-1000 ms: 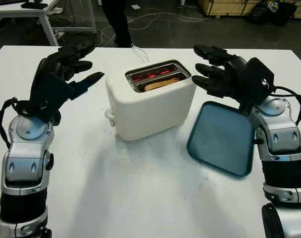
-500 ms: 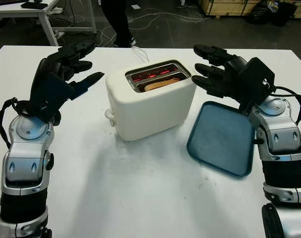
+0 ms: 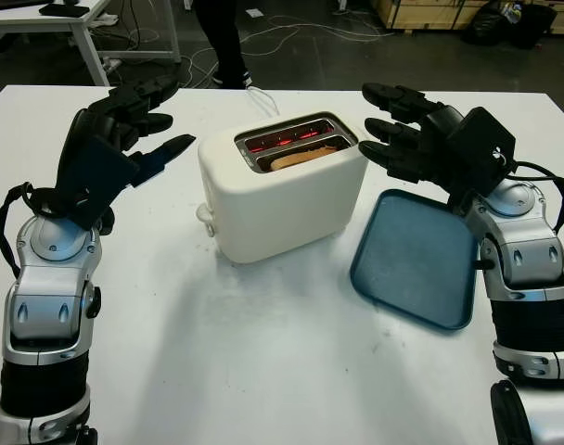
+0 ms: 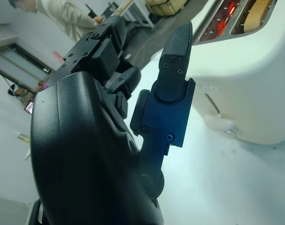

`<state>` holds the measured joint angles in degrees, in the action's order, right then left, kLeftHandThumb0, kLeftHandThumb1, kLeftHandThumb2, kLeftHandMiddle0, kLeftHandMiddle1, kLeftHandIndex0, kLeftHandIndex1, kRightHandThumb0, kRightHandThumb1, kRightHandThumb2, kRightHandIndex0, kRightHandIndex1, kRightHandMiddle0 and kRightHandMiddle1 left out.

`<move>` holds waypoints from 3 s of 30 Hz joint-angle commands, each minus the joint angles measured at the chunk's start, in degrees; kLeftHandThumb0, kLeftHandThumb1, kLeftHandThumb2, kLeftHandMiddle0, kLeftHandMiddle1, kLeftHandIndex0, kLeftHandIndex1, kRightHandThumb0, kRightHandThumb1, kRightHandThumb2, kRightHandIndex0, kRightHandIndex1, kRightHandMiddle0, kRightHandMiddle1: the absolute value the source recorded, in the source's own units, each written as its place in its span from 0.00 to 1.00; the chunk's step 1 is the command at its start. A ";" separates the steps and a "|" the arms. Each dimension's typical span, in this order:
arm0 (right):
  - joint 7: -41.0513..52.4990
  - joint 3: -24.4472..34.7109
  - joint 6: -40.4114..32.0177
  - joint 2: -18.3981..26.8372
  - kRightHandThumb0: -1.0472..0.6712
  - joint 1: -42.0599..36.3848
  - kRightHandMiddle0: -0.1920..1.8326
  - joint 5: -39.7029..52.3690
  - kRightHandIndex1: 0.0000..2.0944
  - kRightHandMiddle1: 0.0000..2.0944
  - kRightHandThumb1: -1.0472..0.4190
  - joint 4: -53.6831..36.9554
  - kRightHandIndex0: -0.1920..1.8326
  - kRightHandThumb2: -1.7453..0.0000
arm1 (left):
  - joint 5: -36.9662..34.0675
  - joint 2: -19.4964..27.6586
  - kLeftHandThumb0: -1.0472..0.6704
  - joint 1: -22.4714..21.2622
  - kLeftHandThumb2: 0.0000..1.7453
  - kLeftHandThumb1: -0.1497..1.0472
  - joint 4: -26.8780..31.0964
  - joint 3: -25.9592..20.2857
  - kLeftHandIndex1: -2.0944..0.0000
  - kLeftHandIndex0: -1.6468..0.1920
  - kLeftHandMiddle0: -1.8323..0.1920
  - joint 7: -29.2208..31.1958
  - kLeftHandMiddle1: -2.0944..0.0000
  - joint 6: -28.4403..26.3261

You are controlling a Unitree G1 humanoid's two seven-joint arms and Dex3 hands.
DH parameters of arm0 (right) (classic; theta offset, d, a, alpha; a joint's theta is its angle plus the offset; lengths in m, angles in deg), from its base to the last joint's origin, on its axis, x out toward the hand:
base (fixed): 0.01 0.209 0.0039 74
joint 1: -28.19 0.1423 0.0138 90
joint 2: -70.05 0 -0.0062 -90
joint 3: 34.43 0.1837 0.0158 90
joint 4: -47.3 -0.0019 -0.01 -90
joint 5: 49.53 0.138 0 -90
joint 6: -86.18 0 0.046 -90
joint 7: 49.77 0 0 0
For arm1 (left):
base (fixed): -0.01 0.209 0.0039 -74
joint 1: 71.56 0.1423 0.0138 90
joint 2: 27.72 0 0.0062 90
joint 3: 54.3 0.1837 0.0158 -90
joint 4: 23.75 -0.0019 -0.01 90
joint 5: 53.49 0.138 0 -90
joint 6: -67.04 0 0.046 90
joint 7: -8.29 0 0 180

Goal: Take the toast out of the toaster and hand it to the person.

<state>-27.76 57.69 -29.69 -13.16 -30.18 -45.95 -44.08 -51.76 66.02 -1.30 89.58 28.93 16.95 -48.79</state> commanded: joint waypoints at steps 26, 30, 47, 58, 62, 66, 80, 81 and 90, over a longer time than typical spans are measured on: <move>-0.09 0.54 0.08 0.03 0.51 0.35 0.24 0.56 0.09 0.00 0.09 -0.19 0.19 0.82 | -0.70 -0.62 0.34 -0.21 0.02 0.89 0.64 -0.27 1.00 0.61 0.82 -0.08 0.63 -0.54; -0.27 0.55 0.14 -0.11 0.50 0.31 0.25 0.51 0.10 0.01 0.09 -0.17 0.20 0.82 | -0.46 -0.72 0.34 -0.15 0.01 0.89 0.73 -0.22 1.00 0.61 0.82 -0.25 0.63 -0.53; -0.22 1.06 0.23 -0.42 0.51 0.17 0.25 0.92 0.13 0.00 0.09 -0.15 0.18 0.81 | -0.92 -0.66 0.34 -0.21 0.02 0.89 0.58 -0.39 1.00 0.62 0.83 0.24 0.62 -0.45; -0.39 1.20 -0.03 -0.54 0.52 -0.13 0.24 0.91 0.16 0.00 0.09 -0.86 0.16 0.81 | -0.88 -0.81 0.34 -0.23 0.02 0.89 0.43 -0.48 1.00 0.62 0.83 0.03 0.61 -0.01; -0.18 1.07 0.56 -0.30 0.51 -0.17 0.25 0.60 0.17 0.01 0.09 -0.51 0.15 0.81 | -0.64 -0.86 0.34 -0.22 0.02 0.89 0.35 -0.39 1.00 0.62 0.83 -0.10 0.61 0.21; -0.25 0.91 0.22 -0.29 0.51 0.00 0.25 0.45 0.18 0.01 0.09 -0.56 0.15 0.81 | -0.58 -0.78 0.34 -0.31 0.02 0.89 0.43 -0.36 1.00 0.62 0.83 -0.06 0.61 -0.01; -0.13 1.01 1.20 -0.22 0.48 -0.14 0.25 0.35 0.28 0.01 0.09 0.03 0.10 0.84 | -0.88 -0.99 0.34 -0.38 0.02 0.89 0.17 -0.47 1.00 0.62 0.84 0.25 0.61 0.12; -0.15 1.01 0.75 -0.23 0.47 -0.05 0.25 0.40 0.28 0.01 0.09 -0.05 0.10 0.84 | -0.79 -0.95 0.34 -0.40 0.02 0.89 0.25 -0.41 1.00 0.62 0.84 0.23 0.61 0.00; -0.32 0.86 0.28 -0.49 0.47 0.31 0.25 0.43 0.28 0.00 0.09 -0.06 0.10 0.84 | -0.97 -0.72 0.34 -0.42 0.02 0.89 0.25 -0.63 1.00 0.62 0.84 0.56 0.62 -0.19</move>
<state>-27.81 58.41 -29.55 -13.47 -30.22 -45.94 -44.12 -52.08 65.00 -1.31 89.62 28.62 17.20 -48.92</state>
